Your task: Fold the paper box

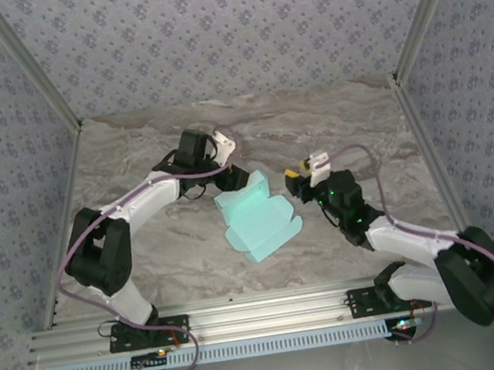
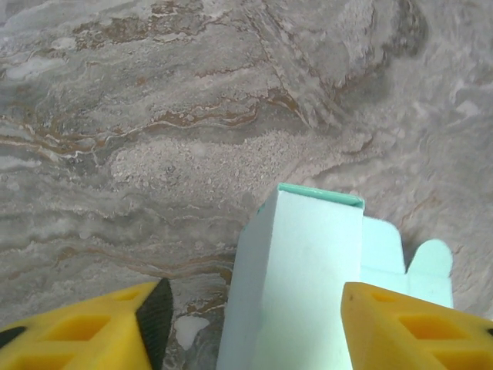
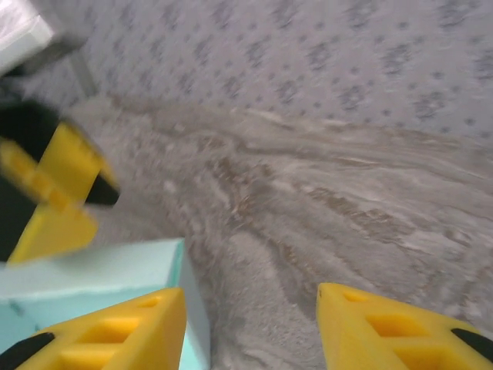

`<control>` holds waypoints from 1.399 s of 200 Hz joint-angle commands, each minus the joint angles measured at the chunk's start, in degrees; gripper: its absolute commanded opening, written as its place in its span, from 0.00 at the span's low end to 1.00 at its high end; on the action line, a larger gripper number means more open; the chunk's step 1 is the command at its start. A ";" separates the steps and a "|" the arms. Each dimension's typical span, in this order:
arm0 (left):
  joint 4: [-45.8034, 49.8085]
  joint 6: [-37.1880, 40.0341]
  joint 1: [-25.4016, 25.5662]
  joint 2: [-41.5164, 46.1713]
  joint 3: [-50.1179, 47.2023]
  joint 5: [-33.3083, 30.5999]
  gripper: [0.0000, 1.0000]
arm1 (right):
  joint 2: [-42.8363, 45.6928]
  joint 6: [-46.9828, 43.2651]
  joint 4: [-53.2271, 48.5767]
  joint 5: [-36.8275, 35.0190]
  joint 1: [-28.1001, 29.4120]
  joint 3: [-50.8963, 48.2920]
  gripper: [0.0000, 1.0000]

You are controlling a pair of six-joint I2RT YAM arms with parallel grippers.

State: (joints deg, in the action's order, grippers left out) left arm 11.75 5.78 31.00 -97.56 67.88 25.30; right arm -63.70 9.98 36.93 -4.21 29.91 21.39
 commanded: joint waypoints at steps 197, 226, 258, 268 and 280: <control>13.93 18.18 5.79 -4.10 4.26 -7.25 0.63 | -14.84 -23.62 -34.75 25.82 -20.73 22.59 0.92; 13.69 18.07 5.82 -4.05 4.54 -7.85 0.56 | -15.40 -23.87 -34.27 27.54 -21.06 23.24 0.92; 14.99 22.12 5.82 -2.22 3.84 -4.59 0.51 | -15.84 -34.64 -40.77 36.75 -20.80 24.32 0.95; 16.67 23.96 5.52 -1.98 3.88 -3.03 0.51 | -15.87 -41.25 -44.21 40.81 -19.87 24.65 0.96; 17.57 25.45 4.90 -1.57 3.52 -0.98 0.51 | -15.92 -47.76 -46.76 41.35 -18.34 24.93 0.96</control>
State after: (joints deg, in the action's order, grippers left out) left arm 26.06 26.11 36.49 -102.13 71.77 18.94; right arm -78.98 -22.24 -2.11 29.02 9.45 44.53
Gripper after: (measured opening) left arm 0.512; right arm 0.960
